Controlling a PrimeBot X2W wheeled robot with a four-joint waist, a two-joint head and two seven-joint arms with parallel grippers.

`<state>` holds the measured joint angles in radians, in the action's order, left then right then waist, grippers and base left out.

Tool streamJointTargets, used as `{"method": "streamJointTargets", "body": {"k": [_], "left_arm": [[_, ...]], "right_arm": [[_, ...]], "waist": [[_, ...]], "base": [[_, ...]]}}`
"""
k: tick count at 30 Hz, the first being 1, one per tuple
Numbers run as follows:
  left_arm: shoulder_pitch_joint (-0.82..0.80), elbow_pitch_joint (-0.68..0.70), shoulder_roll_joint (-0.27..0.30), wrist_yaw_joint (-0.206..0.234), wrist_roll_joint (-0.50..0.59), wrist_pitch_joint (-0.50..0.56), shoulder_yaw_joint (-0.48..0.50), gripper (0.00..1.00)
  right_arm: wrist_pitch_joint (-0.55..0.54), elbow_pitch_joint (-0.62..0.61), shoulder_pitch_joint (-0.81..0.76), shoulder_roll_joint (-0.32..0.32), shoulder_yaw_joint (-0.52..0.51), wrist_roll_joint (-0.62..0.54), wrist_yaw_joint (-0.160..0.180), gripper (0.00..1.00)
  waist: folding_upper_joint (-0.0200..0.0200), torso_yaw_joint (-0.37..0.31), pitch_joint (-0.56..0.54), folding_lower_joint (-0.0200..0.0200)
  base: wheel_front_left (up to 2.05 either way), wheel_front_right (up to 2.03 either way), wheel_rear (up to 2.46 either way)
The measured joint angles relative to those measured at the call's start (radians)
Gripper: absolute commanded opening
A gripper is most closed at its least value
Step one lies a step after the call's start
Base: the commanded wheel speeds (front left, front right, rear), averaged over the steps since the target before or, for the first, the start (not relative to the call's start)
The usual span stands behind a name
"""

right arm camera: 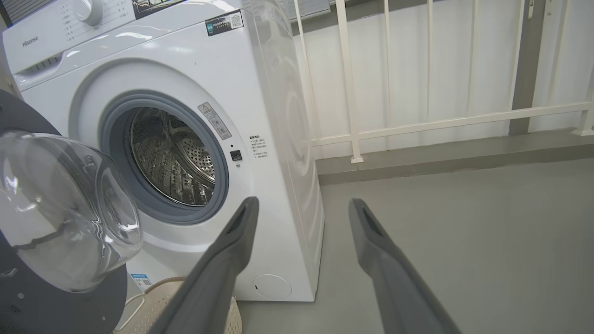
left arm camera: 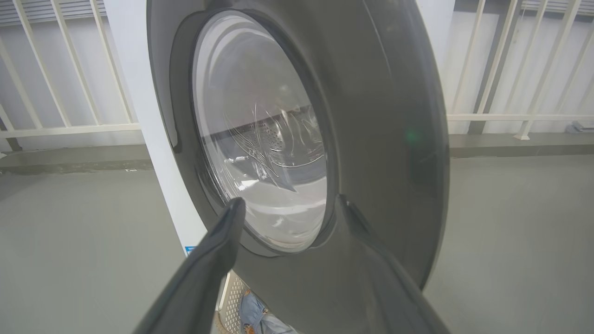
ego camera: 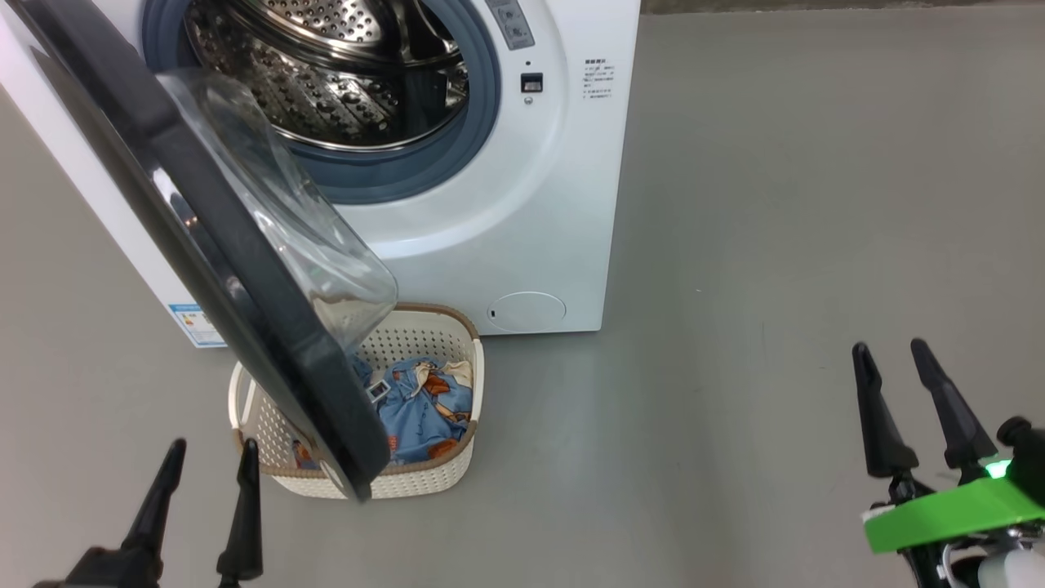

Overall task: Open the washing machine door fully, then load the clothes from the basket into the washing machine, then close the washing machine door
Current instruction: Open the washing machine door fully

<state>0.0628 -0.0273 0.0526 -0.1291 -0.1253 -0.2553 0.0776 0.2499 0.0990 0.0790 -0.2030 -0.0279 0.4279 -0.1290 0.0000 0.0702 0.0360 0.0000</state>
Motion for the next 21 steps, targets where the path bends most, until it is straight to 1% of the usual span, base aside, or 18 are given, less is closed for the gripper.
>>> {"method": "streamJointTargets", "body": {"k": [6, 12, 21], "left_arm": [[0.045, 0.022, -0.004, 0.0, 0.0, 0.0, 0.019, 1.0], [0.062, 0.029, -0.006, 0.0, 0.0, 0.0, 0.016, 1.0], [0.067, 0.03, -0.008, 0.002, -0.001, 0.0, 0.016, 1.0]], "right_arm": [[0.0, -0.024, -0.043, 0.03, -0.028, -0.109, 0.0, 1.0], [0.0, -0.034, -0.085, 0.043, -0.047, -0.174, 0.0, 1.0], [0.0, -0.04, -0.138, 0.057, -0.057, -0.217, 0.0, 1.0]], "waist": [[0.0, -0.003, 0.0, 0.0], [0.0, 0.004, 0.001, 0.0], [0.0, 0.005, -0.005, 0.0]], "base": [[0.0, 0.0, 0.0], [0.0, 0.0, 0.0], [0.0, 0.0, 0.0]]}}
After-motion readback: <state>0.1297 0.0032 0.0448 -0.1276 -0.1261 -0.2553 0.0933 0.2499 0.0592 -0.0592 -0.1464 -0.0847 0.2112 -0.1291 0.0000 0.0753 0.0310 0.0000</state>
